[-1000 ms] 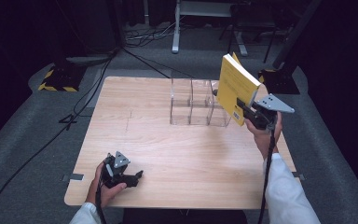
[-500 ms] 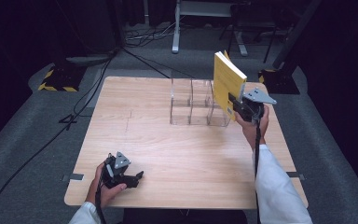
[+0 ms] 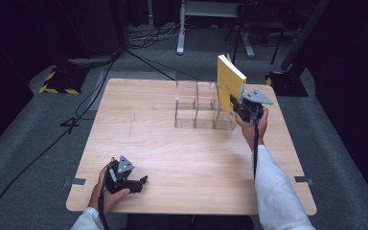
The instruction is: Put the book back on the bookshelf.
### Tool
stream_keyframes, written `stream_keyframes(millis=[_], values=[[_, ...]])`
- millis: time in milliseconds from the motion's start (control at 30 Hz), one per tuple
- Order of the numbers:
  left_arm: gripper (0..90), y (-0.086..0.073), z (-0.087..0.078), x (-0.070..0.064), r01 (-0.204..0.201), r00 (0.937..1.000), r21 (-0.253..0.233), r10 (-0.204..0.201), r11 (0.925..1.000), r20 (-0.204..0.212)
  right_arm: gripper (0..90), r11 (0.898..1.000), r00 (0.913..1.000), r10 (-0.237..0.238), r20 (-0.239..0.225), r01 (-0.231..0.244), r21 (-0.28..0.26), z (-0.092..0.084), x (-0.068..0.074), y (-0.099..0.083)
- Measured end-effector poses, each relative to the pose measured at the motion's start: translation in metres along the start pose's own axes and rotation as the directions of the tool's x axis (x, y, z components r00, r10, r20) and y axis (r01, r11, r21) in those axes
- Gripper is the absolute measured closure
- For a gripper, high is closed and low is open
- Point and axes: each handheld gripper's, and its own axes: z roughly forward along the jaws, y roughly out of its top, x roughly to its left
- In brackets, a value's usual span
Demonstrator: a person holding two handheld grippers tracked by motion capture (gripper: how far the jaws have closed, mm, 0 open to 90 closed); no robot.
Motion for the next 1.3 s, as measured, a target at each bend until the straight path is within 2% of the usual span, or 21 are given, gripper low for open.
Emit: stream_keyframes(millis=[233, 400, 567, 867, 1100, 1233, 1300], values=[[15.6, 0.000, 0.000, 0.000, -0.004, 1.0000, 0.001, 0.004, 1.0000, -0.001, 76.5, 1.000, 0.9998, 0.021, 0.006, -0.021, 0.014, 0.012, 0.000, -0.009], [15.6, 0.000, 0.000, 0.000, -0.001, 1.0000, 0.001, 0.001, 1.0000, 0.000, 76.5, 0.999, 0.9999, 0.013, 0.009, -0.013, 0.034, 0.020, 0.003, -0.019], [15.6, 0.000, 0.000, 0.000, -0.001, 1.0000, 0.002, 0.001, 1.0000, 0.000, 76.5, 0.999, 0.9998, 0.019, 0.002, -0.019, 0.026, 0.024, 0.006, -0.023], [15.6, 0.000, 0.000, 0.000, -0.003, 1.0000, 0.001, 0.003, 1.0000, 0.000, 76.1, 0.999, 0.9993, 0.036, -0.003, -0.036, 0.030, 0.025, 0.008, -0.028], [15.6, 0.000, 0.000, 0.000, -0.003, 1.0000, 0.003, 0.003, 1.0000, 0.000, 75.4, 0.999, 0.9995, 0.029, -0.010, -0.029, 0.037, 0.025, 0.010, -0.038], [15.6, 0.000, 0.000, 0.000, -0.002, 1.0000, 0.002, 0.002, 1.0000, 0.000, 75.2, 0.999, 0.9992, 0.039, -0.006, -0.039, 0.037, 0.025, 0.009, -0.039], [15.6, 0.000, 0.000, 0.000, -0.003, 1.0000, 0.002, 0.003, 1.0000, 0.000, 74.5, 0.999, 0.9996, 0.029, 0.000, -0.029, 0.041, 0.024, 0.009, -0.039]])
